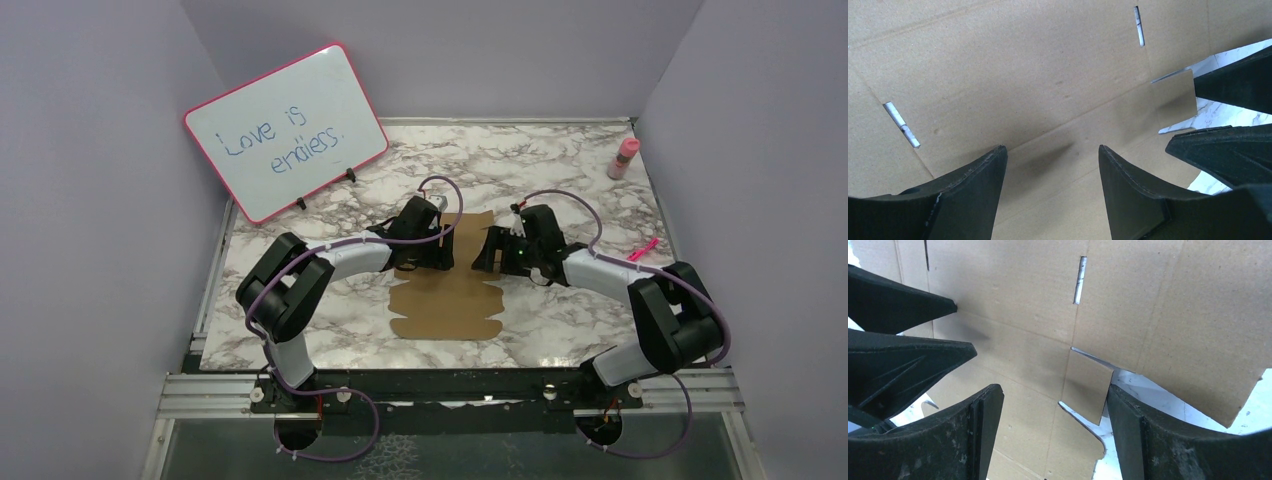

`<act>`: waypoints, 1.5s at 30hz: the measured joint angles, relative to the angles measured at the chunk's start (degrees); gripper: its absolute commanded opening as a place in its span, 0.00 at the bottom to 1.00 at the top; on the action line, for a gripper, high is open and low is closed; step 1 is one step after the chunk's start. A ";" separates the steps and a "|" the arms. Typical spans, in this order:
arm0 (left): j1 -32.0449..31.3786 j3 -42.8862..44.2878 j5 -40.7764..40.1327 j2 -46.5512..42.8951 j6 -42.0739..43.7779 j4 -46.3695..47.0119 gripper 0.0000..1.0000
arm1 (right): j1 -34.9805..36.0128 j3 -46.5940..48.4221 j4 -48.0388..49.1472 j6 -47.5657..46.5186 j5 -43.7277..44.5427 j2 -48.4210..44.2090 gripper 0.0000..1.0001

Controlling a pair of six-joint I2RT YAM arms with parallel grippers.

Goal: Fold the paper box

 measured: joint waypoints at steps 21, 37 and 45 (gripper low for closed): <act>0.00 0.00 0.00 0.00 -0.02 0.02 0.69 | -0.04 0.92 3.30 0.72 -11.32 -0.37 0.79; 0.13 0.00 0.02 -0.39 -0.02 -0.39 0.70 | 1.20 4.28 0.63 -0.46 -9.66 1.99 0.81; 5.73 0.07 0.39 -5.64 1.22 -6.71 0.73 | 1.29 12.48 -3.61 -6.47 -4.70 -0.35 0.84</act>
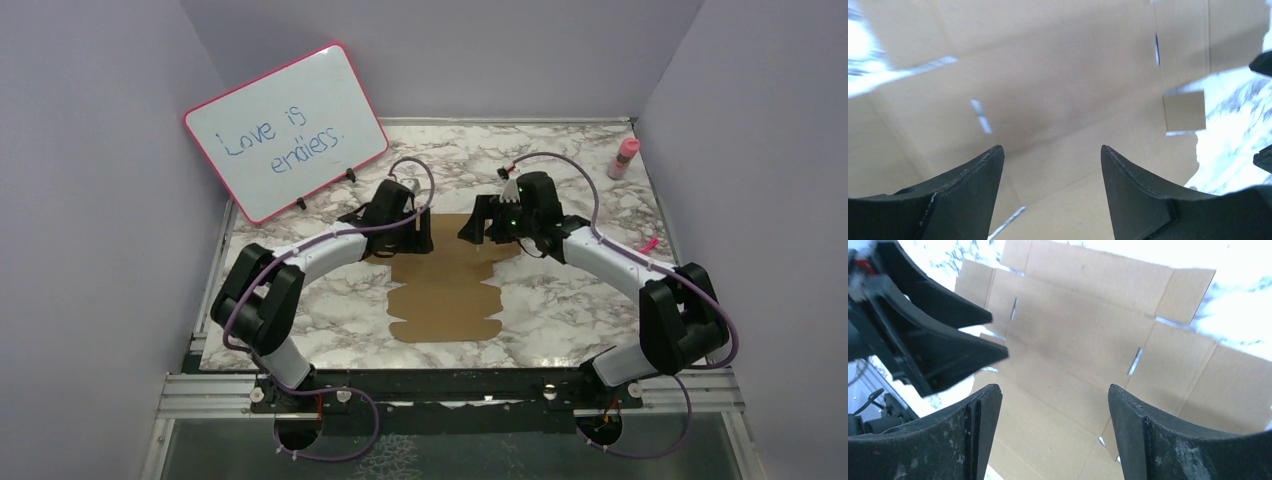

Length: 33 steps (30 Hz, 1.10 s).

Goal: Fold the paper box

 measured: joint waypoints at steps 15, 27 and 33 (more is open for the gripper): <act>18.69 18.38 8.76 3.45 5.66 -10.27 0.71 | 0.00 17.79 -3.32 -10.14 -0.42 10.86 0.86; 22.49 27.78 19.52 18.58 8.00 -16.20 0.50 | 0.02 19.89 -1.40 -14.27 -7.34 18.29 0.86; 23.23 28.41 22.34 21.59 8.33 -16.94 0.46 | 0.02 19.96 1.75 -17.38 -9.51 18.82 0.86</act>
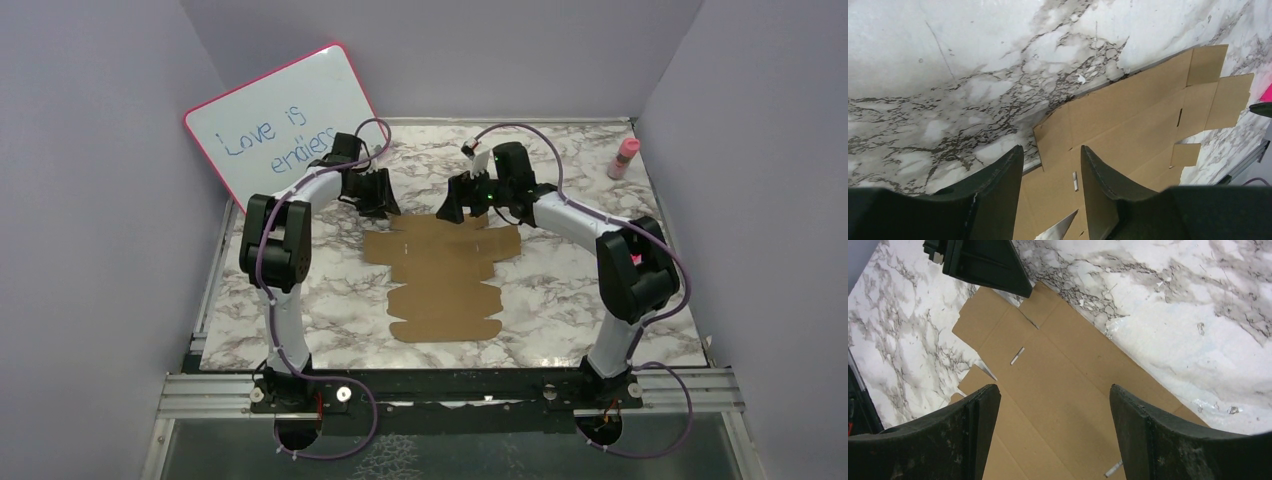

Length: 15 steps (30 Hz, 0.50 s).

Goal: Fold the paper box

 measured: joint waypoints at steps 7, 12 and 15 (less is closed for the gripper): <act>1.36 0.00 1.20 1.70 0.17 -0.37 0.44 | 0.00 2.56 1.66 -3.21 -2.58 3.02 0.87; 1.49 0.00 2.56 3.10 0.50 -0.50 0.40 | 0.00 4.15 2.21 -4.39 -4.66 4.59 0.86; 1.49 0.00 3.69 3.37 0.50 -0.46 0.35 | 0.00 5.27 2.45 -4.85 -5.75 5.70 0.85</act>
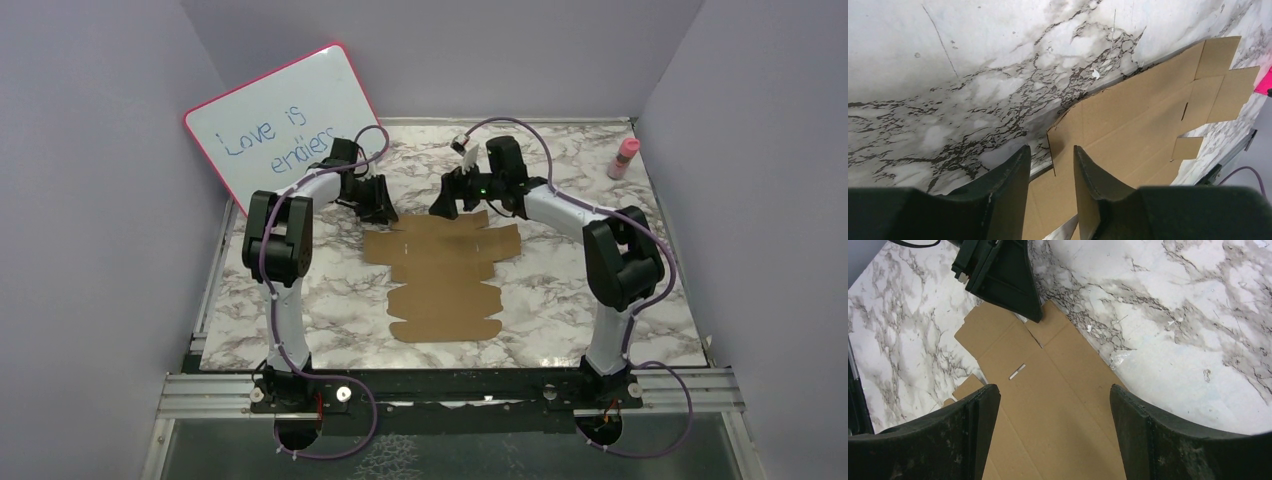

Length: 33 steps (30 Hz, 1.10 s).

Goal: Fold the paper box

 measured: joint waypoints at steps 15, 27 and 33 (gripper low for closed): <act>-0.04 -0.22 3.23 0.39 -0.31 2.19 0.14 | -0.04 3.32 -1.42 -7.98 -1.31 1.64 0.84; -0.44 -2.05 4.07 0.44 -2.60 6.36 0.19 | -1.29 5.99 -7.39 -14.86 -5.03 3.61 0.83; -0.44 -2.45 5.40 1.51 -4.07 8.87 0.21 | -1.75 5.99 -8.20 -16.20 -6.36 4.37 0.83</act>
